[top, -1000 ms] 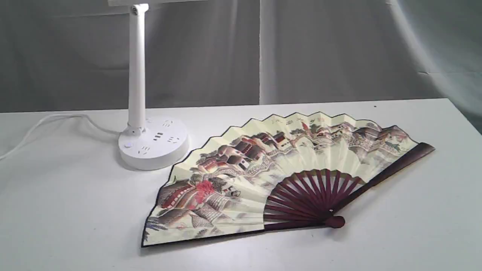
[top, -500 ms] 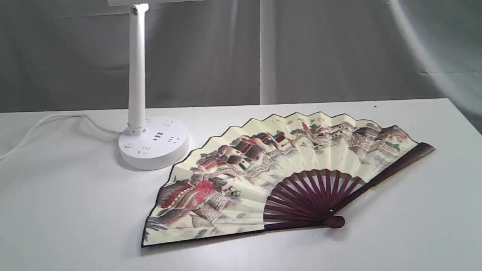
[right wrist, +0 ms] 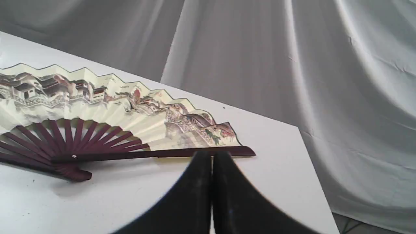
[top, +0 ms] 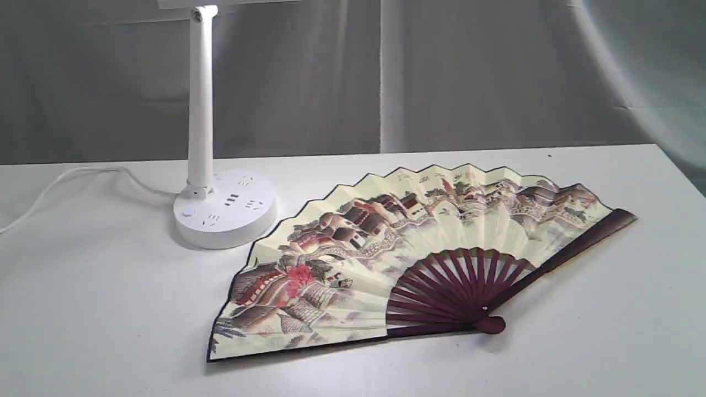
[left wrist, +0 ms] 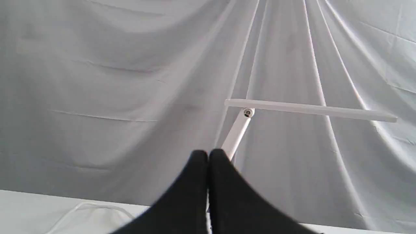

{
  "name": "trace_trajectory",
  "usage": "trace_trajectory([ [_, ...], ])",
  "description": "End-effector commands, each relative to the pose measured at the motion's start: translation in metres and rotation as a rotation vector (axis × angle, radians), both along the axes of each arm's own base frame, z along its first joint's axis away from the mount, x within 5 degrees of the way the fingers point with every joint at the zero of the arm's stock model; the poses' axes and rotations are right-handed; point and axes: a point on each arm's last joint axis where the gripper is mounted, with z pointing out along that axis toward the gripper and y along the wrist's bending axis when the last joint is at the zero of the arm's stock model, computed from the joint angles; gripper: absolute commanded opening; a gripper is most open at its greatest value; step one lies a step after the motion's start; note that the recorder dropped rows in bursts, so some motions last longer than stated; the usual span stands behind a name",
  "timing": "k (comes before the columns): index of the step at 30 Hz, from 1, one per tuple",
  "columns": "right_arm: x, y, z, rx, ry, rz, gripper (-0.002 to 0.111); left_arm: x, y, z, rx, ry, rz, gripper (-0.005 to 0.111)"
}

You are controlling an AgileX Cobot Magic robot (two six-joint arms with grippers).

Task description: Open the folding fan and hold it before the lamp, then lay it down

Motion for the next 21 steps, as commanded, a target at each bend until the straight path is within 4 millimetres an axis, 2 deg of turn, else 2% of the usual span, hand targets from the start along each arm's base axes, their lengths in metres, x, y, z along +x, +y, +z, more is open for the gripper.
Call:
trace_trajectory([
  [1,0.000,0.000,-0.001,0.009,0.004,-0.006,0.000,0.001,0.000,-0.002,0.000,0.003,-0.004,0.000],
  [12,0.000,0.000,-0.001,0.009,0.004,-0.006,0.000,0.001,-0.004,-0.006,-0.012,0.035,-0.048,0.000],
  [17,0.000,0.000,-0.001,0.009,0.004,-0.006,0.000,0.008,-0.014,-0.028,0.199,0.049,-0.065,0.000],
  [19,0.000,0.000,-0.001,0.009,0.004,-0.006,0.000,0.013,-0.016,-0.041,0.207,0.024,-0.041,0.000],
  [21,0.000,0.000,-0.001,0.009,0.004,-0.006,0.000,0.017,-0.013,-0.054,0.141,-0.021,0.016,0.000],
])
